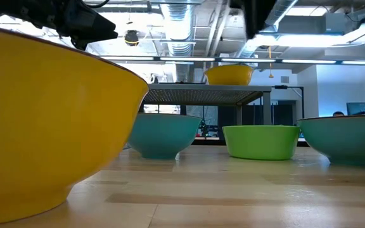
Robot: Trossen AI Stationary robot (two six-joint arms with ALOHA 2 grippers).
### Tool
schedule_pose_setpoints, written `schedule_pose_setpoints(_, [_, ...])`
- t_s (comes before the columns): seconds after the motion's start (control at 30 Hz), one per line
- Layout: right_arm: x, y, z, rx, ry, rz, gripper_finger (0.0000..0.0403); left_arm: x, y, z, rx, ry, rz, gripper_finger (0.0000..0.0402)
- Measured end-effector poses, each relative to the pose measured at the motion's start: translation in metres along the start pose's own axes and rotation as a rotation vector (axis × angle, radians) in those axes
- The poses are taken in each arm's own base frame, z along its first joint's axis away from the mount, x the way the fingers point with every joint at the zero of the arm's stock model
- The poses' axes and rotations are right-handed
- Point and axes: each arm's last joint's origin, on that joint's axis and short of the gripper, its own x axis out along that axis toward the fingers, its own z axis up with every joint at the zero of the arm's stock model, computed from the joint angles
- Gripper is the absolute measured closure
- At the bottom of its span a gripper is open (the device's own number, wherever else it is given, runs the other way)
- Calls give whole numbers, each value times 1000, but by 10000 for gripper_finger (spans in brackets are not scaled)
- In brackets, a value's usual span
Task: Pick & Place Mini bowls
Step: Put the left green bowl on the shelf
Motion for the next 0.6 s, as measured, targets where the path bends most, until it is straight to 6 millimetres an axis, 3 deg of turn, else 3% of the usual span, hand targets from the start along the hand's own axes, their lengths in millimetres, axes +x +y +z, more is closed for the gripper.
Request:
schedule_pose_setpoints(0.2, [23, 8, -12, 15, 106, -7, 244, 0, -2, 0, -10, 5, -79, 262])
schedule_pose_setpoints(0.33, [25, 10, -22, -12, 131, -30, 270, 0, -5, 0, -10, 10, -158, 262])
schedule_pose_setpoints(0.6, [8, -15, -66, 45, -155, 52, 307, -1, -7, 0, -9, 12, -208, 262])
